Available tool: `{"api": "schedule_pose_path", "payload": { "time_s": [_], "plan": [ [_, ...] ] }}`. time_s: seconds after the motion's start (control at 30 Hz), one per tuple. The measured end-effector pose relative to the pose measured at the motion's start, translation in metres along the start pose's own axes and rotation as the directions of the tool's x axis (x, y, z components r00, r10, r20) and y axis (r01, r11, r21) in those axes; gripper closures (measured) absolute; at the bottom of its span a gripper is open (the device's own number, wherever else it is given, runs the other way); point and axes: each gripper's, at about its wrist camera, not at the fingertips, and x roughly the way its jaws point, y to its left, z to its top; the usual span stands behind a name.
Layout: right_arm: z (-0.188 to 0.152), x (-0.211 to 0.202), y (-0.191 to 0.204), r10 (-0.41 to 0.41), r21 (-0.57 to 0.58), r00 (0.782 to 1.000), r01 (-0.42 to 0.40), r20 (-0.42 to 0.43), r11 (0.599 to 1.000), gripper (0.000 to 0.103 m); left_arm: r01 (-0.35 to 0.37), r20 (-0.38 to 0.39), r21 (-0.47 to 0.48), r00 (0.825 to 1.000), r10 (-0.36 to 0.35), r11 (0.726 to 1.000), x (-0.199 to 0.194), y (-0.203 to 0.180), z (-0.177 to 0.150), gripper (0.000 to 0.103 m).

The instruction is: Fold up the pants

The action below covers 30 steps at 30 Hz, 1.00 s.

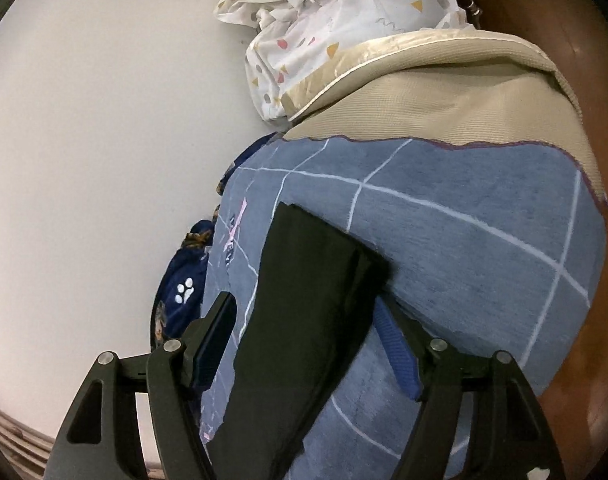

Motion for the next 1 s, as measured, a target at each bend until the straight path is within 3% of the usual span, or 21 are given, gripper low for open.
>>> {"api": "schedule_pose_path", "payload": {
  "time_s": [0.17,0.23,0.33,0.37,0.4,0.43,0.47,0.6,0.67,0.77,0.87,1.0],
  "plan": [
    [-0.011,0.019,0.011,0.042,-0.076,0.995,-0.049,-0.092,0.996,0.034,0.016,0.0,-0.03,1.0,-0.016,0.999,0.0,0.004,0.001,0.098],
    [-0.015,0.024,0.02,0.005,-0.149,0.995,-0.02,-0.098,0.989,0.034,0.021,-0.002,-0.042,1.0,-0.021,0.999,0.001,0.005,0.001,0.098],
    [-0.007,0.03,0.023,-0.04,-0.159,0.996,0.027,-0.076,0.987,0.045,0.015,-0.002,-0.033,1.0,-0.015,0.999,0.001,0.004,0.002,0.098],
    [-0.005,0.032,0.026,-0.067,-0.174,0.995,0.052,-0.076,0.983,0.055,0.011,-0.002,-0.027,1.0,-0.011,1.0,0.001,0.004,0.002,0.098],
    [-0.004,0.036,0.03,-0.092,-0.197,0.992,0.073,-0.087,0.978,0.074,0.008,0.0,-0.022,1.0,-0.008,1.0,0.001,0.003,0.002,0.098],
    [-0.004,0.043,0.03,-0.134,-0.214,0.985,0.107,-0.113,0.971,0.087,0.007,0.001,-0.021,1.0,-0.007,1.0,0.001,0.003,0.002,0.098],
    [-0.005,0.048,0.028,-0.166,-0.216,0.977,0.134,-0.137,0.967,0.091,0.008,0.003,-0.024,1.0,-0.008,1.0,0.001,0.003,0.002,0.098],
    [-0.014,0.041,0.046,-0.199,-0.28,0.977,0.169,-0.082,0.945,0.091,0.015,0.009,-0.035,1.0,-0.014,0.999,0.001,0.004,0.001,0.098],
    [-0.027,0.037,0.067,-0.159,-0.328,0.985,0.129,-0.068,0.936,0.091,0.013,0.007,-0.031,1.0,-0.013,0.999,0.001,0.003,0.001,0.098],
    [-0.055,0.04,0.116,-0.151,-0.462,0.986,0.101,-0.072,0.881,0.091,0.011,0.001,-0.029,1.0,-0.011,1.0,0.001,0.004,0.001,0.098],
    [-0.094,0.046,0.162,-0.114,-0.568,0.987,0.03,-0.113,0.822,0.091,0.017,0.004,-0.036,1.0,-0.017,0.999,0.001,0.004,0.001,0.098],
    [-0.15,0.066,0.19,-0.108,-0.635,0.974,-0.045,-0.199,0.771,0.091,0.038,0.014,-0.059,0.999,-0.037,0.998,0.0,0.007,-0.001,0.098]
  ]
}}
